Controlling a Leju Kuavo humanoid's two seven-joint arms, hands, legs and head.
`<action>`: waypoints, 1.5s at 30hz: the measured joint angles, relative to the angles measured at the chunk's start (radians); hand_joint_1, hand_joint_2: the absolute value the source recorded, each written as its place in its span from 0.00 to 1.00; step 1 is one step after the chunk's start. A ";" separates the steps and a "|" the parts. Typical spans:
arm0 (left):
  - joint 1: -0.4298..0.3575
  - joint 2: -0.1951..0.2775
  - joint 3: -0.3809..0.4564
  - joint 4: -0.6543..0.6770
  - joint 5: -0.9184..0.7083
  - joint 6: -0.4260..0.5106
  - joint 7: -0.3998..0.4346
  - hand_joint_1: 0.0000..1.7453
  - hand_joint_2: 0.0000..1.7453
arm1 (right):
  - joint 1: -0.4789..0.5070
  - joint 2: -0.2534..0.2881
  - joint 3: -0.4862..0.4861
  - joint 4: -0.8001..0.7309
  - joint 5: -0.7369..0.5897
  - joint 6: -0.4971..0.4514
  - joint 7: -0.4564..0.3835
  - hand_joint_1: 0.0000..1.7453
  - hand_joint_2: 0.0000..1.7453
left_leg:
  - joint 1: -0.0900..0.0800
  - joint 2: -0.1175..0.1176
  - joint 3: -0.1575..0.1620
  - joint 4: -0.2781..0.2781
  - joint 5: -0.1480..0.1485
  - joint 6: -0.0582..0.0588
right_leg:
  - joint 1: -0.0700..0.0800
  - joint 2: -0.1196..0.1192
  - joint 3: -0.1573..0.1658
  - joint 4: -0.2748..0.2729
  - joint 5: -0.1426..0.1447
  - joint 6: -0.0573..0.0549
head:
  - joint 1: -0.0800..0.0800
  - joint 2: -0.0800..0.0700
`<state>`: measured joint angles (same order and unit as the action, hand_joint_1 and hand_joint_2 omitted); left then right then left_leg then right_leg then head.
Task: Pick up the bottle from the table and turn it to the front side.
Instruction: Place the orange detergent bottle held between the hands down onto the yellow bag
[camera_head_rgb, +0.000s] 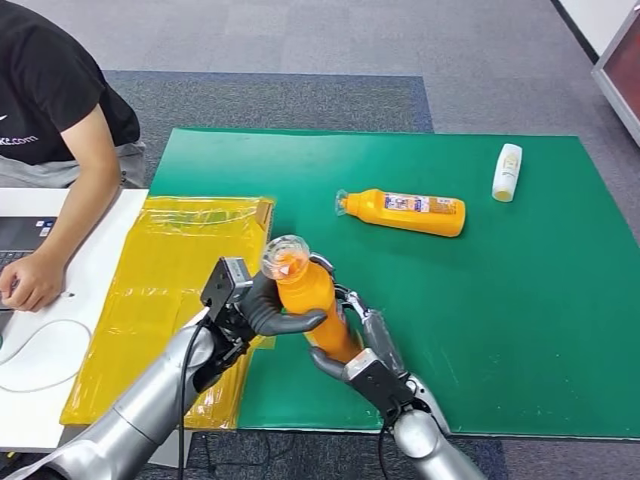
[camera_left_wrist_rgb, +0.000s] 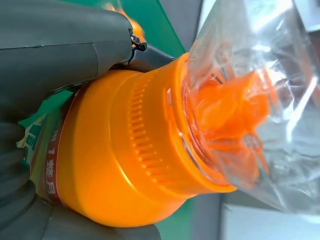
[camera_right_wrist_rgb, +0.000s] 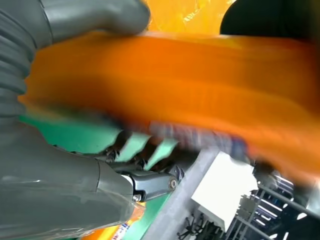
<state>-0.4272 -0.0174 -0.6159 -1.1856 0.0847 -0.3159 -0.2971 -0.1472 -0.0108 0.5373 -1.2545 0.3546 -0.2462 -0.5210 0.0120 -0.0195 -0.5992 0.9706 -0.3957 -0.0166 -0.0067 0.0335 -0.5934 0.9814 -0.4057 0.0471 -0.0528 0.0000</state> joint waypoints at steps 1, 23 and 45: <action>-0.004 0.014 0.000 -0.001 -0.018 0.000 0.008 1.00 1.00 | 0.002 0.003 -0.001 -0.002 -0.005 0.001 -0.003 0.00 1.00 | 0.000 0.000 0.000 0.000 0.000 0.000 | 0.000 0.000 -0.001 0.000 0.000 -0.001 | 0.000 0.000; -0.118 0.279 -0.033 -0.081 -0.165 -0.137 0.084 1.00 1.00 | 0.010 0.039 -0.002 -0.005 -0.052 0.019 -0.019 0.00 1.00 | 0.000 0.000 -0.002 0.000 0.003 -0.004 | 0.000 0.000 -0.006 0.005 0.001 -0.003 | 0.000 0.000; -0.236 0.373 -0.208 -0.029 -0.355 -0.128 0.065 1.00 1.00 | 0.008 0.041 -0.010 0.026 -0.063 0.040 -0.017 0.00 1.00 | 0.000 0.000 0.000 0.000 0.005 -0.007 | 0.000 0.000 -0.005 0.007 0.003 -0.006 | 0.000 0.000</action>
<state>-0.6629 0.3556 -0.8239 -1.2146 -0.2706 -0.4441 -0.2323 -0.1388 0.0301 0.5276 -1.2287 0.2914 -0.2061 -0.5379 0.0122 -0.0193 -0.5987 0.9702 -0.3902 -0.0239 -0.0063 0.0335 -0.5979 0.9884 -0.4028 0.0408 -0.0532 0.0000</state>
